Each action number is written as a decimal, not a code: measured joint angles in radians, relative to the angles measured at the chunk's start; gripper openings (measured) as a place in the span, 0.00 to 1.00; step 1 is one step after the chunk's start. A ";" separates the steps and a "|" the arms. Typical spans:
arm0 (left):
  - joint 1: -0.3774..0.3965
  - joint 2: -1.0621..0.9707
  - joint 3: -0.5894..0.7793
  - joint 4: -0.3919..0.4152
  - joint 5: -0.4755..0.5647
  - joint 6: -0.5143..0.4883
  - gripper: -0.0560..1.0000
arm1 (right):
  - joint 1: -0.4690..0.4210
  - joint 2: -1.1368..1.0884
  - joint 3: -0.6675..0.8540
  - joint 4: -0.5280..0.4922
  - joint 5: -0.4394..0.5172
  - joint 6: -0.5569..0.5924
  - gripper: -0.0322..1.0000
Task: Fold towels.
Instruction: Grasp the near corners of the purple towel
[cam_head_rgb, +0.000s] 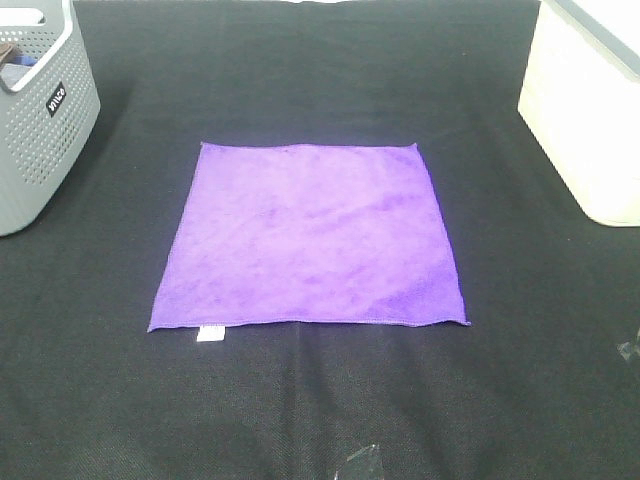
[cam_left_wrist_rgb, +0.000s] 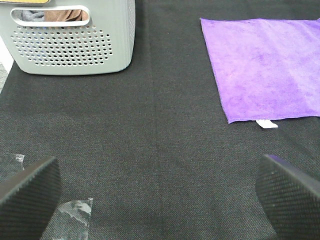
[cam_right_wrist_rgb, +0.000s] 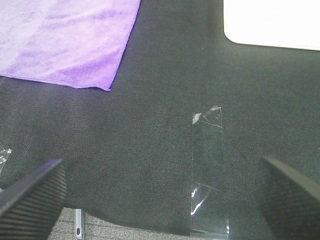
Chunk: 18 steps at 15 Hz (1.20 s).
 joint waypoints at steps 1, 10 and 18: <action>0.000 0.000 0.000 0.000 0.000 0.000 0.99 | 0.000 0.000 0.000 0.000 0.000 0.000 0.97; 0.000 0.000 0.000 0.000 0.000 0.000 0.99 | 0.000 0.000 0.000 0.000 0.000 0.000 0.97; 0.000 0.000 0.000 0.000 0.000 0.000 0.99 | 0.000 0.000 0.000 0.000 0.000 0.000 0.97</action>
